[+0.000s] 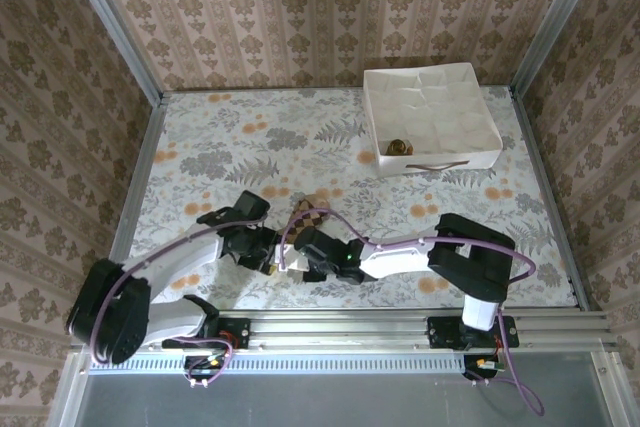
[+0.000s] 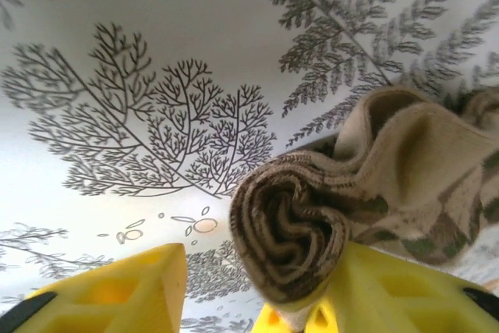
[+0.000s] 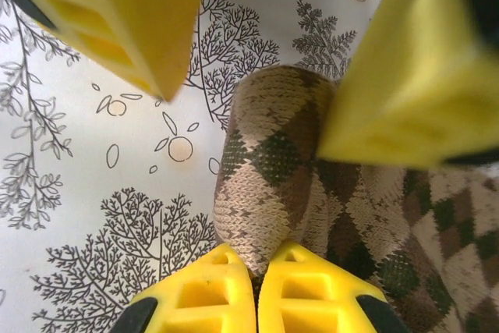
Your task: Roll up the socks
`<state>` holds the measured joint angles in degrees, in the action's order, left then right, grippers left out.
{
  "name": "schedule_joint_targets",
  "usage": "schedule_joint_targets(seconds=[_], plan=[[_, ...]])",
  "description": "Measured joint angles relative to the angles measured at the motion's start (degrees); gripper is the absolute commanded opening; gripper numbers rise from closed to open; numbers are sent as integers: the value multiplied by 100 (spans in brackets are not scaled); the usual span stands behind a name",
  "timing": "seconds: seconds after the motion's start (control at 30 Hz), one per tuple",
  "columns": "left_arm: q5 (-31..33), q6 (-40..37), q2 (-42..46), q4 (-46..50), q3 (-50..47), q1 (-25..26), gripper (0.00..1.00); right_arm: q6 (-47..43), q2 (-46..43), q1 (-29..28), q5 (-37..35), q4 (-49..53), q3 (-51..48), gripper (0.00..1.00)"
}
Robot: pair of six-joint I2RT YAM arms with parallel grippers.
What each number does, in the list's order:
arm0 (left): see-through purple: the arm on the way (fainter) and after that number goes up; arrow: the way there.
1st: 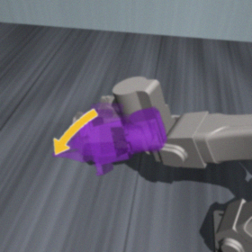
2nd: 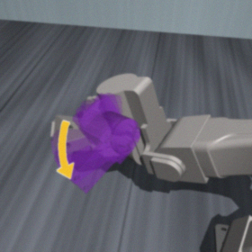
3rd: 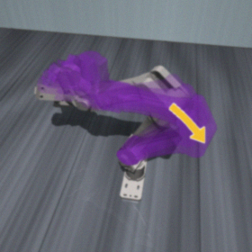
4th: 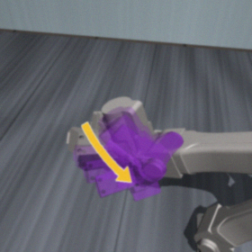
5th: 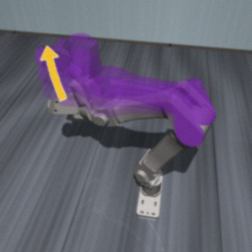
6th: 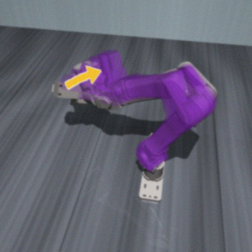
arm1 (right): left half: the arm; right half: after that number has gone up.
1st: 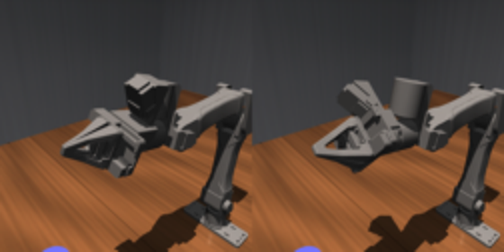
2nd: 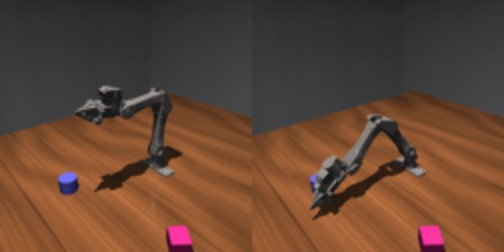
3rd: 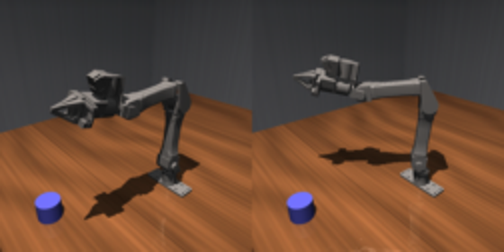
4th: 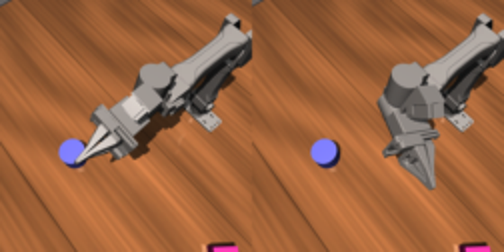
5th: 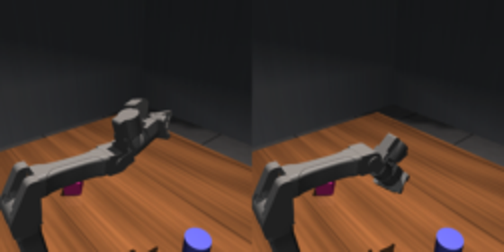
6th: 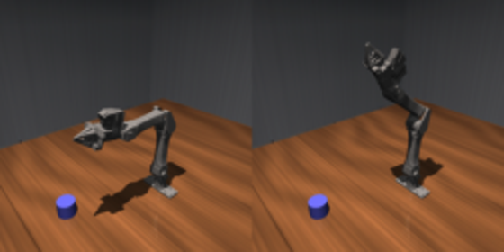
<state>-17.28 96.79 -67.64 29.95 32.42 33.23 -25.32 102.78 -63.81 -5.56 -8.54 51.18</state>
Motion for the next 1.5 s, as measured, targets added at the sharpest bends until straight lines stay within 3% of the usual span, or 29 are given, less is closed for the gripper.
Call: schedule_joint_targets(seconds=[0.17,0.4,0.67,1.0,1.1,1.2,1.27,1.33,1.43,1.5], plan=[[125,-101,828,46,-157,-197,57,529,-7,503,1097,157,59,0],[175,-243,1189,-420,-483,-39,50,1036,120,1091,2286,518,262,0],[348,-153,859,-1377,-741,365,51,1351,494,1534,3316,1174,776,0],[431,90,157,-2271,-922,505,47,1770,938,1915,4297,1655,1226,0],[442,142,0,-2430,-933,505,34,1851,1010,1969,4457,1714,1283,0],[428,278,-144,-2455,-922,505,11,1934,1021,1980,4516,1709,1283,0],[407,409,-149,-2223,-826,511,1,1956,981,1980,4507,1637,1220,15],[354,520,-157,-1965,-706,551,0,1941,850,1965,4435,1462,1025,30],[240,658,-129,-1639,-632,623,0,1869,404,1794,4002,1132,516,41],[205,721,-48,-1375,-603,627,0,1659,-98,1539,3316,905,48,48]])
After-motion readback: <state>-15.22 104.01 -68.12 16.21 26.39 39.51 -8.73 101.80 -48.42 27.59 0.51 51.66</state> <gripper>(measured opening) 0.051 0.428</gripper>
